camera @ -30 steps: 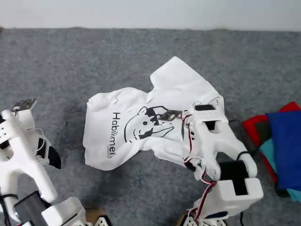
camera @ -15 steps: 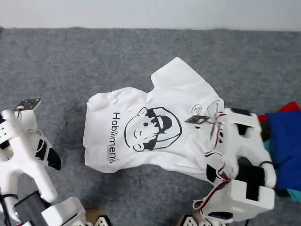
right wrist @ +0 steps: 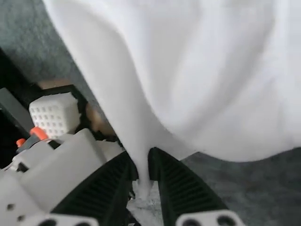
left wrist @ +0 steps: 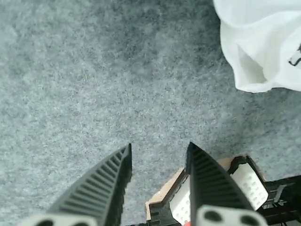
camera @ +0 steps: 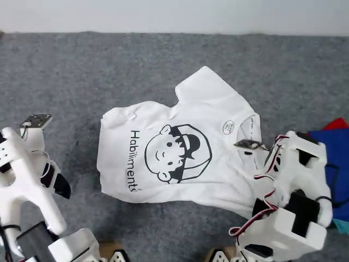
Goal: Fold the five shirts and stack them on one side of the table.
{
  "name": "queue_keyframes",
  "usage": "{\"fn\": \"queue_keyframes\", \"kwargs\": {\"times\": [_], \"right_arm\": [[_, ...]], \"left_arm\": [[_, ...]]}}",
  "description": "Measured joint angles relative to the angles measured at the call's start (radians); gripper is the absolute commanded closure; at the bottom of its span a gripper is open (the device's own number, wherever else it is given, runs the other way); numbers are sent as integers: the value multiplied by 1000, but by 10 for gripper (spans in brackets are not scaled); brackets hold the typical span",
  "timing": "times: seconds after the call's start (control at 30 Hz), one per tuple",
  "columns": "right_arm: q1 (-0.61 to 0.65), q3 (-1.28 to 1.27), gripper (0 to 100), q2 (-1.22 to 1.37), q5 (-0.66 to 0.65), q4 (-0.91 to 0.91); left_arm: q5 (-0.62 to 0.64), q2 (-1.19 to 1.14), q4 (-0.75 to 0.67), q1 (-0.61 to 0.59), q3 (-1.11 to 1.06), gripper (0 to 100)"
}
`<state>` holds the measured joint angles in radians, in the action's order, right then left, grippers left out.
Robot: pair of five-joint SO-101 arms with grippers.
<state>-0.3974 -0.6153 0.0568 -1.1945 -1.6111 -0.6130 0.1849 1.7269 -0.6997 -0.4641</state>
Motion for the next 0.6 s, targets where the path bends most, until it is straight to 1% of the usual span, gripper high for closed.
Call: {"fn": "queue_keyframes", "kwargs": {"times": [0.1, 0.2, 0.3, 0.37, 0.43, 0.53, 0.6], "right_arm": [[0, 0, 775, -60, -5, -48], [0, 3, 642, -158, -5, -83], [0, 48, 534, -267, -5, -118], [0, 78, 511, -328, -5, -135], [0, 92, 518, -368, -3, -137], [0, 97, 529, -373, 48, -112], [0, 97, 530, -356, 98, -78]], "left_arm": [[0, 0, 0, 0, 2, 822], [0, 0, 0, 2, 31, 820], [0, 0, 0, 31, 81, 820], [0, 0, 0, 60, 144, 822], [12, 0, 0, 106, 224, 822], [72, -20, 0, 221, 353, 821], [144, -75, -2, 304, 440, 819]]}}
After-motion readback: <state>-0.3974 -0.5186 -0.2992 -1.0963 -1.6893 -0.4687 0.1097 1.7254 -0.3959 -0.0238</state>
